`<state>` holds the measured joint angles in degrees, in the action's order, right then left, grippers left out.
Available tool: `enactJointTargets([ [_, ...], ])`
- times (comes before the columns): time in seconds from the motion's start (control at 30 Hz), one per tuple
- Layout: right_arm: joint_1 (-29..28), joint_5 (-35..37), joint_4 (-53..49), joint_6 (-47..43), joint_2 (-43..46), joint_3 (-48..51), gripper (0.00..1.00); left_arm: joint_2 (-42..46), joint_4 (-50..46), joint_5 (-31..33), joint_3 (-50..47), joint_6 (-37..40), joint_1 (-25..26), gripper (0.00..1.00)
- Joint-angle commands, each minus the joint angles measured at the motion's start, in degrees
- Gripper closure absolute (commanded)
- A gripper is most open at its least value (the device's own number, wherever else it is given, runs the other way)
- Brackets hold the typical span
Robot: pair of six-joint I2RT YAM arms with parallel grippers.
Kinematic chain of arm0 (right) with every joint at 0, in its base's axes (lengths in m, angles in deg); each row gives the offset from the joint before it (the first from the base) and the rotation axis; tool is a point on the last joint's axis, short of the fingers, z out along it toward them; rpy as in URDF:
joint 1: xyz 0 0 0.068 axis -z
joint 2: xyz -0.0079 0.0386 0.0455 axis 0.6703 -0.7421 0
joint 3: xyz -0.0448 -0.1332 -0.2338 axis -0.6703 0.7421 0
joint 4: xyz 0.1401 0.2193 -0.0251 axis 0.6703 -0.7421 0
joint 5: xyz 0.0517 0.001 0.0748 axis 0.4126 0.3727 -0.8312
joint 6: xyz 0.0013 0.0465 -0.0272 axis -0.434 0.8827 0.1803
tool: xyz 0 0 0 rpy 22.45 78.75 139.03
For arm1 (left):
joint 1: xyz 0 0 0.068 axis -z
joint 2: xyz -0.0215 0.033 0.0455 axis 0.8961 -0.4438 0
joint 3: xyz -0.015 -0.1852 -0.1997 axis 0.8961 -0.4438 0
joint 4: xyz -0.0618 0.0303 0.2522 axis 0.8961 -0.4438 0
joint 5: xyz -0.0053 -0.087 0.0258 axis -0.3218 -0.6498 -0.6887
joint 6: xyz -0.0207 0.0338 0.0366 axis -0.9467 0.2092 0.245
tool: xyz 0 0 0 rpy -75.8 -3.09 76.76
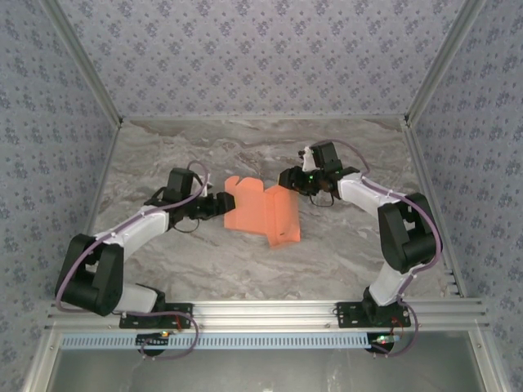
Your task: Fold the paper box
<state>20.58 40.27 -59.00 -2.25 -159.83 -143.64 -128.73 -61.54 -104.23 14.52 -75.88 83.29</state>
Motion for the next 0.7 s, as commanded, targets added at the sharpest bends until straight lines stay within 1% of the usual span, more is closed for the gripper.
enactJointTargets([
  [0.0, -0.70, -1.08, 1.42, 0.91, 2.13, 0.26, 0.60, -0.74, 1.15, 1.00, 0.82, 0.42, 0.61, 0.41],
  [0.13, -2.90, 1.98, -2.07, -1.90, 2.13, -1.15, 0.60, -1.06, 5.72, -1.01, 0.77, -0.86, 1.62, 0.55],
  [0.27, -5.31, 5.62, -5.77, -4.66, 1.92, -3.04, 0.60, -1.55, 7.37, -2.23, 1.10, -1.00, 1.89, 0.70],
  [0.33, -6.98, 8.74, -8.48, -6.58, 1.72, -4.31, 0.60, -1.40, 8.51, -2.66, 0.77, -0.82, 1.94, 0.76],
  [0.43, -9.38, 14.17, -13.86, -9.39, 0.87, -7.55, 0.60, -0.61, 10.55, -2.85, -0.30, -0.59, 1.91, 0.84],
  [0.57, -12.63, 22.49, -23.11, -13.14, -1.96, -13.44, 0.60, 0.96, 14.74, -2.22, -2.78, 0.38, 1.98, 0.88],
  [0.67, -15.01, 27.84, -28.36, -14.06, -4.27, -17.05, 0.60, 1.56, 18.64, -0.86, -5.11, 1.11, 2.07, 0.95],
])
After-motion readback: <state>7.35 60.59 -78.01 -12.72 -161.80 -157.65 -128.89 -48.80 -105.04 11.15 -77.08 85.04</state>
